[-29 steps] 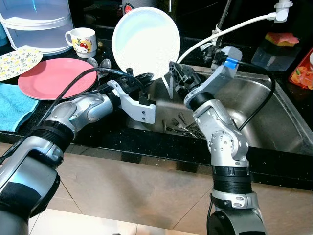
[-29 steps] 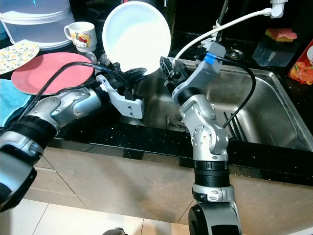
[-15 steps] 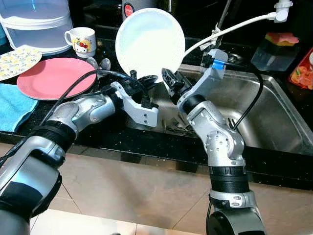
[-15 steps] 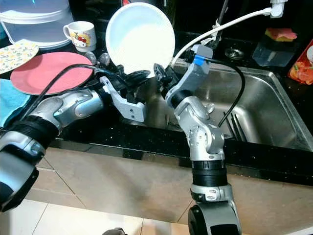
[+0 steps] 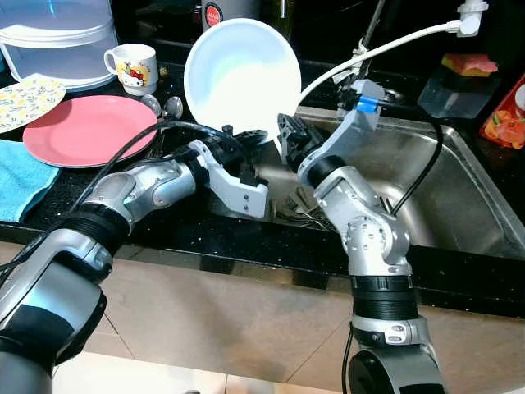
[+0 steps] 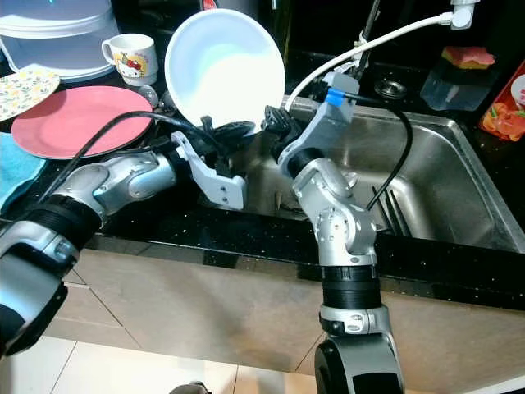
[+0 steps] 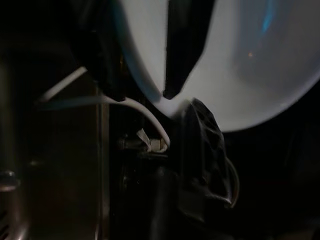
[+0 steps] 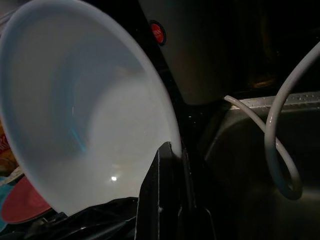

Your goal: Kitchen organization

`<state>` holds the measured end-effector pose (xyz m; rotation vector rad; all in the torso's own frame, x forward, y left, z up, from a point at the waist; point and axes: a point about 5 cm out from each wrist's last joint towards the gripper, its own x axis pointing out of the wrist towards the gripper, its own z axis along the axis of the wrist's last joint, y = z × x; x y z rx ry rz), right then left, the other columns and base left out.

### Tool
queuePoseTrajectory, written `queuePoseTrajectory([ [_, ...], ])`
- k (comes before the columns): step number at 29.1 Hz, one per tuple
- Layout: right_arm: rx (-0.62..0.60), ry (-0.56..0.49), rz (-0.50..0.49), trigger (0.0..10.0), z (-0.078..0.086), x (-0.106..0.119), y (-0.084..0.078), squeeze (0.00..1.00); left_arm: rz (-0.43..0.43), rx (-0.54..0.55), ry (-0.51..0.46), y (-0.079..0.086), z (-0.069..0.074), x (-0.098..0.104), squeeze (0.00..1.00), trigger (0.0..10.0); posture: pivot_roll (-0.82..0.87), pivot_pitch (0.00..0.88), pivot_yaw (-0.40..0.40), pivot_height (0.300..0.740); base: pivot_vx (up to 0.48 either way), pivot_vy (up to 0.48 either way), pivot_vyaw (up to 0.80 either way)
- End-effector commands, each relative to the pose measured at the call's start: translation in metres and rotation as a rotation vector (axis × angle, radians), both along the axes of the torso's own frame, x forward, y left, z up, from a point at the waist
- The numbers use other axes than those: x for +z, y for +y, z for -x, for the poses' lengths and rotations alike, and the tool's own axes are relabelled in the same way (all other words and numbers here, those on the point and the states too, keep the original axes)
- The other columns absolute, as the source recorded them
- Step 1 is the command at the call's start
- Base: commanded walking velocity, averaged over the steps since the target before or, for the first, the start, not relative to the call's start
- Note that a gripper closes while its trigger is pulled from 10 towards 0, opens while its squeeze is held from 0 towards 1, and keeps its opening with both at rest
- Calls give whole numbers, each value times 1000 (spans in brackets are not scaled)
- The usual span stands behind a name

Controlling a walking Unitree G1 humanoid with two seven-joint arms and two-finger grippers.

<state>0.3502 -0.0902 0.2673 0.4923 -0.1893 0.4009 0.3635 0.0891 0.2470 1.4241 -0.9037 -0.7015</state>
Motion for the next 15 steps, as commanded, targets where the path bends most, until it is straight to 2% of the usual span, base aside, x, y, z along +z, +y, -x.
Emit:
queuePoseTrajectory([
  [1, -29, 45, 4, 10000, -4, -8, -4, 0, 29, -23, 3, -6, 1, 3, 1000, 10000, 275, 82, -80, 740, 0, 0, 0],
  [2, -49, 46, -5, 10000, -5, -7, -5, 0, 39, -10, 10, -6, 0, 4, 667, 10000, 275, 82, -80, 740, 0, 0, 0],
  [3, -81, 45, -15, 10000, -6, -7, -9, 0, 58, 1, 26, -5, -1, 4, 0, 10000, 274, 82, -78, 740, 0, 0, 0],
  [4, -103, 43, -22, 10000, -7, -6, -11, 0, 70, 7, 39, -5, -1, 4, 0, 10000, 274, 82, -78, 740, 0, 0, 0],
  [7, -258, 56, -61, 10000, -12, -6, -31, 0, 70, -15, 80, -8, 1, 1, 0, 10000, 271, 82, -75, 740, 0, 0, 0],
  [8, -258, 56, -61, 10000, -12, -6, -31, 0, 70, -15, 80, -8, 1, 1, 0, 10000, 271, 82, -75, 740, 0, 0, 0],
  [12, -417, 95, -79, 10000, -16, -13, -53, 0, 104, -41, 136, -9, 3, 1, 0, 10000, 269, 81, -74, 740, 0, 0, 0],
  [13, -417, 95, -79, 10000, -16, -13, -53, 0, 104, -41, 136, -9, 3, 1, 0, 10000, 269, 81, -74, 740, 0, 0, 0],
  [15, -537, 127, -88, 10000, -17, -22, -70, 0, 178, -39, 220, -9, 2, 4, 0, 10000, 260, 75, -73, 740, 0, 0, 0],
])
